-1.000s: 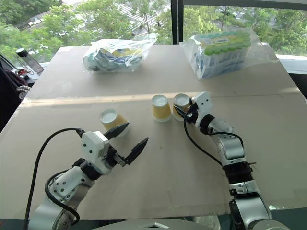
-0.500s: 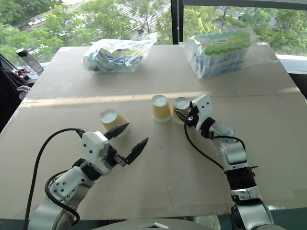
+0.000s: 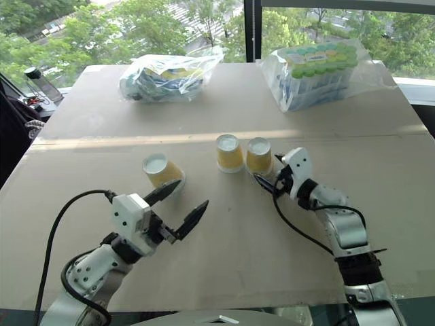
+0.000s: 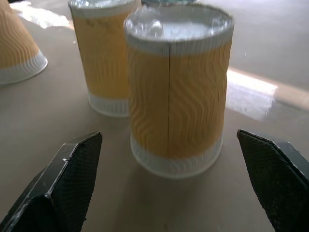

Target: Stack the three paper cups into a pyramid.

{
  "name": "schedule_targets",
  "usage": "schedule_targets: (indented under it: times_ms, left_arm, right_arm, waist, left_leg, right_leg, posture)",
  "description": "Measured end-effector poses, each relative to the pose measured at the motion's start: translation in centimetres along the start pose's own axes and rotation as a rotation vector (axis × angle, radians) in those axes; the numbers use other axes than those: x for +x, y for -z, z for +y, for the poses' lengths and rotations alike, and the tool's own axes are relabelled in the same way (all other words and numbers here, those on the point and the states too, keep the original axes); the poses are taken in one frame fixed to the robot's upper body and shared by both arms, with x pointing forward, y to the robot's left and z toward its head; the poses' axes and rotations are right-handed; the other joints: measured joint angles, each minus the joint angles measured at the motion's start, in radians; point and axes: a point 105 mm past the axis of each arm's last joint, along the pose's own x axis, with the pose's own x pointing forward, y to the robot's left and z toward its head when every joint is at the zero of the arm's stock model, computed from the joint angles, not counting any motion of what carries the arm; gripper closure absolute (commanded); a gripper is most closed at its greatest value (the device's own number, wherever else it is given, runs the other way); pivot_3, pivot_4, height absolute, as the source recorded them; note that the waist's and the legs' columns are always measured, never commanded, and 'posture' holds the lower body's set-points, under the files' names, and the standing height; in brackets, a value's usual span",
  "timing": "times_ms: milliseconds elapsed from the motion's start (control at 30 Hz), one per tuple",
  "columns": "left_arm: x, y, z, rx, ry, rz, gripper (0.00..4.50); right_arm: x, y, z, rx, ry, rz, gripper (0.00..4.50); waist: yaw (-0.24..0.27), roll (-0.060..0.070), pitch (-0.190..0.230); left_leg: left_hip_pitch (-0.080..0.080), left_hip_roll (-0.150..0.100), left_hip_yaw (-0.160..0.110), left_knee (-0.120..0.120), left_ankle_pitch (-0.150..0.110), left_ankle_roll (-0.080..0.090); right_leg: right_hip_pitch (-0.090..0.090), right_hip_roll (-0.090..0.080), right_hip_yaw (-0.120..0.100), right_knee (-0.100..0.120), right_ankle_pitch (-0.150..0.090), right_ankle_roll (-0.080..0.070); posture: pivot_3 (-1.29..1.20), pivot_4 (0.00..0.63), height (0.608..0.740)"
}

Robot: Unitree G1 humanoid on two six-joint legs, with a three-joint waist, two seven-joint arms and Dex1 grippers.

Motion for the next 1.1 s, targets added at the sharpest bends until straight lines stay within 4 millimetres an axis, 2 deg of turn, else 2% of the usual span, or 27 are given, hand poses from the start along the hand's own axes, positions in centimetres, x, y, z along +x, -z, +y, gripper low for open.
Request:
schedule_targets:
  times_ms: [133,233,333,367,467,567,833,1100]
  left_arm:
    - [-1.3,0.6,-0.2,-0.039,-0.038,0.012,0.0]
    - [-2.1,0.3,2.4,-0.012,-0.235,-0.023,0.0]
    - [-2.4,1.2,4.6,0.032,-0.356,-0.002,0.0]
    - [-2.3,1.4,5.0,0.042,-0.372,0.001,0.0]
    - [-0.3,1.0,6.9,0.096,-0.406,-0.055,0.0]
    - [1.0,1.1,8.1,0.114,-0.442,-0.075,0.0]
    - [3.1,2.3,9.1,0.111,-0.464,-0.081,0.0]
    - [4.0,1.6,9.5,0.12,-0.473,-0.11,0.0]
  right_arm:
    - [-3.0,1.5,0.8,-0.005,-0.089,0.09,0.08]
    - [-5.6,1.3,2.2,0.017,-0.232,0.083,0.08]
    - [-6.7,0.0,3.2,0.022,-0.328,-0.009,0.08]
    - [-6.8,-0.5,3.4,0.019,-0.346,-0.05,0.08]
    - [-6.9,-2.9,4.3,0.003,-0.383,-0.221,0.08]
    - [-6.8,-3.7,4.7,0.006,-0.384,-0.293,0.08]
    - [-7.0,-4.3,4.8,0.004,-0.384,-0.337,0.08]
    - [-7.0,-4.4,4.8,0.004,-0.374,-0.341,0.08]
  waist:
    - [0.005,0.0,0.001]
    - [0.02,-0.001,0.002]
    - [0.025,-0.002,0.002]
    - [0.026,-0.002,0.003]
    - [0.029,-0.004,0.002]
    - [0.028,-0.004,0.002]
    - [0.027,-0.004,0.002]
    - [0.027,-0.004,0.002]
  left_leg:
    - [0.001,0.0,-0.001,0.0,0.0,0.0]
    - [0.002,0.0,-0.002,0.001,0.0,0.0]
    - [0.003,0.001,-0.003,0.001,0.0,0.0]
    - [0.003,0.001,-0.003,0.002,0.0,0.0]
    - [0.003,0.0,-0.005,0.003,0.0,0.0]
    - [0.003,0.0,-0.005,0.003,0.0,0.0]
    - [0.003,0.0,-0.005,0.003,0.0,0.0]
    - [0.002,0.0,-0.005,0.003,0.0,0.0]
  right_leg:
    - [0.002,0.0,0.001,0.0,0.0,0.0]
    - [0.005,-0.001,-0.001,0.0,0.0,0.0]
    - [0.006,0.0,-0.002,0.0,0.0,0.0]
    - [0.007,0.0,-0.002,0.0,0.0,0.0]
    - [0.007,0.0,-0.005,0.0,0.0,0.0]
    - [0.007,0.0,-0.005,0.0,0.0,0.0]
    - [0.006,-0.001,-0.005,0.0,0.0,0.0]
    - [0.006,-0.001,-0.005,0.0,0.0,0.0]
  posture:
    - [0.0,0.15,0.74]
    - [0.0,0.15,0.74]
    - [0.0,0.15,0.74]
    - [0.0,0.15,0.74]
    - [0.0,0.15,0.74]
    - [0.0,0.15,0.74]
    - [0.0,0.15,0.74]
    - [0.0,0.15,0.74]
